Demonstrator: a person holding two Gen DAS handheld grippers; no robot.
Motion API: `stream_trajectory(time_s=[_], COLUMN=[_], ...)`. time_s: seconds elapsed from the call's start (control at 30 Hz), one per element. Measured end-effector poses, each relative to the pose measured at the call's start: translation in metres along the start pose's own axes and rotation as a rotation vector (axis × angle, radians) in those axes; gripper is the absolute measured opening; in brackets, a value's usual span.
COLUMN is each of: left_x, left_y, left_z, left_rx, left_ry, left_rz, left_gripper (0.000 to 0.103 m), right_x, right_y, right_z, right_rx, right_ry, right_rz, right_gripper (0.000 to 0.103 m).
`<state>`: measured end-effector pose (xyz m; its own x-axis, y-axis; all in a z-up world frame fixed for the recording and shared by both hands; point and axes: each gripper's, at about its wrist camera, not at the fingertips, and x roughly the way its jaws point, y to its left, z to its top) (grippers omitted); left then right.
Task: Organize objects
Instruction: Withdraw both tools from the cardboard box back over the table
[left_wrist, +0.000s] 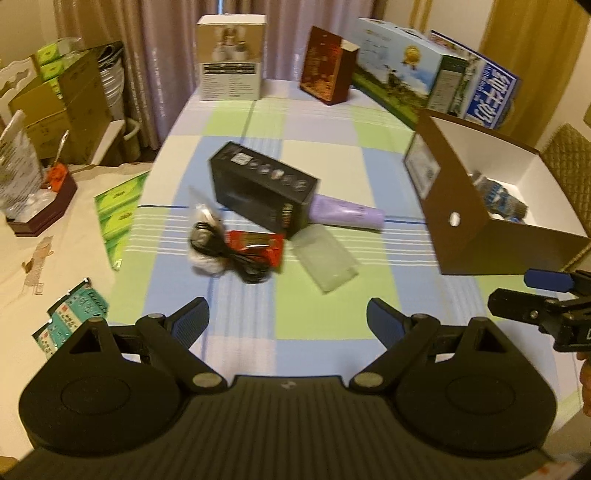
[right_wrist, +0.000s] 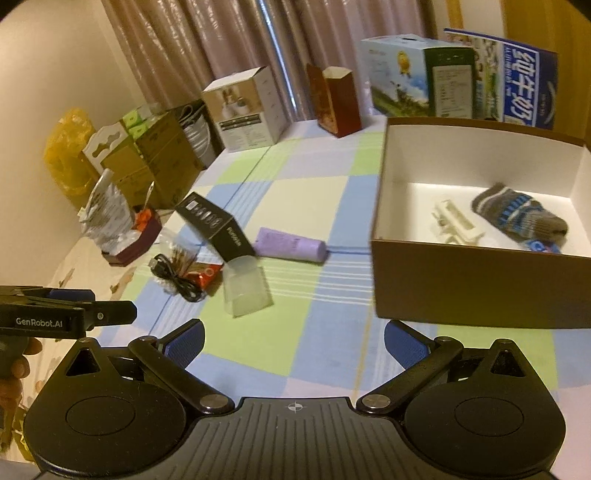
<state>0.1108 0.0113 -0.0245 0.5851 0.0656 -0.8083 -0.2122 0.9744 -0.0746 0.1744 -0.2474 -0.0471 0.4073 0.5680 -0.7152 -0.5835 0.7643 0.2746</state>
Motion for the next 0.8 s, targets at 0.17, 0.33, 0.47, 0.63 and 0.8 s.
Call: stream_trajectory(time_s=[0.17, 0.33, 0.47, 0.63, 0.8], left_x=[0.006, 0.011, 0.019, 0.031, 0.046], left_y=[0.020, 0.032, 0.039, 0.049, 0.055], left_z=[-0.001, -0.001, 0.000, 0.002, 0.005], left_rx=[-0.018, -0.010, -0.002, -0.037, -0.063], left_ry=[-0.001, -0.011, -0.013, 0.010, 0.038], left_rz=[0.015, 0.013, 0.017, 0.010, 0.011], left_gripper=[0.090, 0.090, 0.090, 0.088, 0.086], right_x=[0.017, 0.031, 0.040, 0.056, 0.079], right_y=[0.015, 0.024, 0.030, 0.037, 0.045], right_z=[0.001, 0.002, 0.003, 0.005, 0.006], right_rx=[-0.020, -0.028, -0.034, -0.050, -0.082], right_ry=[0.019, 0.033, 0.041, 0.054, 0.065], right_rz=[0.004, 0.007, 0.007, 0.002, -0.006], right_gripper=[0.101, 0.101, 0.101, 0.100, 0.099])
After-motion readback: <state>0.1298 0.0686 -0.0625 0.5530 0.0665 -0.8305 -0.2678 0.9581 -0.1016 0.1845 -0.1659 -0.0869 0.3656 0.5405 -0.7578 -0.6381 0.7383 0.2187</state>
